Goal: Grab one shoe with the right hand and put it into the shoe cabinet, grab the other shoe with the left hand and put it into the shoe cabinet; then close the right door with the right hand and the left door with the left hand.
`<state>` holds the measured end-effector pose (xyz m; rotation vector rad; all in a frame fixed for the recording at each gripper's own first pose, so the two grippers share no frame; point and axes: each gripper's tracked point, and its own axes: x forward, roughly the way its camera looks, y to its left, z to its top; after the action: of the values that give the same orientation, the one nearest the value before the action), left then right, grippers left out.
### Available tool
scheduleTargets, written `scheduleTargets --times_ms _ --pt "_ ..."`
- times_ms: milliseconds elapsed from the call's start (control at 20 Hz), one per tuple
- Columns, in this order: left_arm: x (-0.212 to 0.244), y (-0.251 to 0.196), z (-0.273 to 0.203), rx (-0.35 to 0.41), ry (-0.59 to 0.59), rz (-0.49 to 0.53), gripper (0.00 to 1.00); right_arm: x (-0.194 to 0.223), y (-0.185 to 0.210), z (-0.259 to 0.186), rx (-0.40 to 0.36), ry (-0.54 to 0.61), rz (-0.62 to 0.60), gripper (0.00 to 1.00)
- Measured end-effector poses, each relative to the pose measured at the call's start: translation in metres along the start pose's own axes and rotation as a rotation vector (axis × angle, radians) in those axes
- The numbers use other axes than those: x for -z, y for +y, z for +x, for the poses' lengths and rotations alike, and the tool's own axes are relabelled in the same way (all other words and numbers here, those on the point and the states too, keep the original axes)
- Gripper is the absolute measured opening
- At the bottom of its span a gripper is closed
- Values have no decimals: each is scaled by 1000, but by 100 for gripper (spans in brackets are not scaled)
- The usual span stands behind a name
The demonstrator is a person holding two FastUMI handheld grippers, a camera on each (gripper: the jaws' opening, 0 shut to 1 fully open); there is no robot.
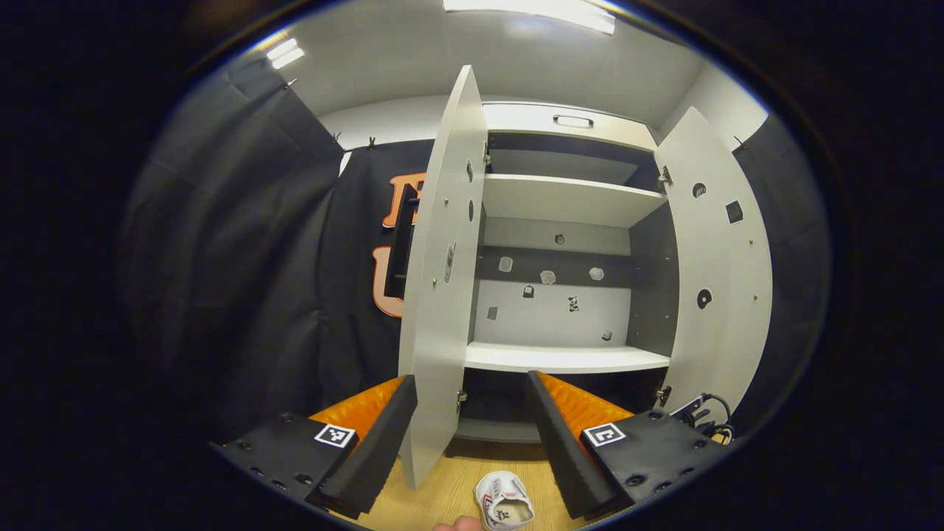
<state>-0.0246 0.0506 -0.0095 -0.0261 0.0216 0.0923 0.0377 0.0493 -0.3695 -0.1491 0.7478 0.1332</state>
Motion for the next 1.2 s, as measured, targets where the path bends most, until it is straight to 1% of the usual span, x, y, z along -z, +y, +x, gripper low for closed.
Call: scheduleTargets --times_ms 50,200,250,300,400,450,500,550,600,650,700,750,800,850,950,1050,1200 --pt "0 0 0 1 3 0 96 3 0 6 2 15 -8 90" --pt "1 1 0 1 8 4 96 3 -3 27 12 10 -48 89" --pt "1 1 -1 1 8 6 96 4 -5 35 18 13 -61 87" --pt "1 2 0 1 8 10 96 6 -6 42 21 25 -58 85" --pt "-1 4 -1 -3 4 19 96 7 -1 53 -6 37 -17 80" --pt "0 5 0 -5 6 22 96 7 -1 57 -10 39 -8 74" --pt "0 7 0 -7 8 22 96 7 -2 61 -9 42 -6 70" --pt "1 8 0 -9 11 22 96 9 1 64 -23 50 3 62" --pt "0 9 0 -12 12 23 96 12 4 66 -32 66 13 57" --pt "0 10 0 -14 11 25 96 14 4 66 -32 72 13 44" --pt "0 10 -1 -16 9 26 96 13 0 68 -14 64 -2 42" --pt "-1 11 -1 -17 7 29 96 14 -3 70 5 58 -19 34" --pt "-1 11 -1 -17 7 32 96 14 -7 70 25 57 -29 28" --pt "0 13 0 -19 6 35 96 16 -12 72 47 58 -34 17" --pt "0 13 0 -18 4 34 96 13 -11 73 45 51 -28 3" --pt "1 12 1 -14 7 30 96 12 -11 69 47 55 -3 1" --pt "0 9 1 -3 6 27 96 11 -12 54 46 50 2 1"
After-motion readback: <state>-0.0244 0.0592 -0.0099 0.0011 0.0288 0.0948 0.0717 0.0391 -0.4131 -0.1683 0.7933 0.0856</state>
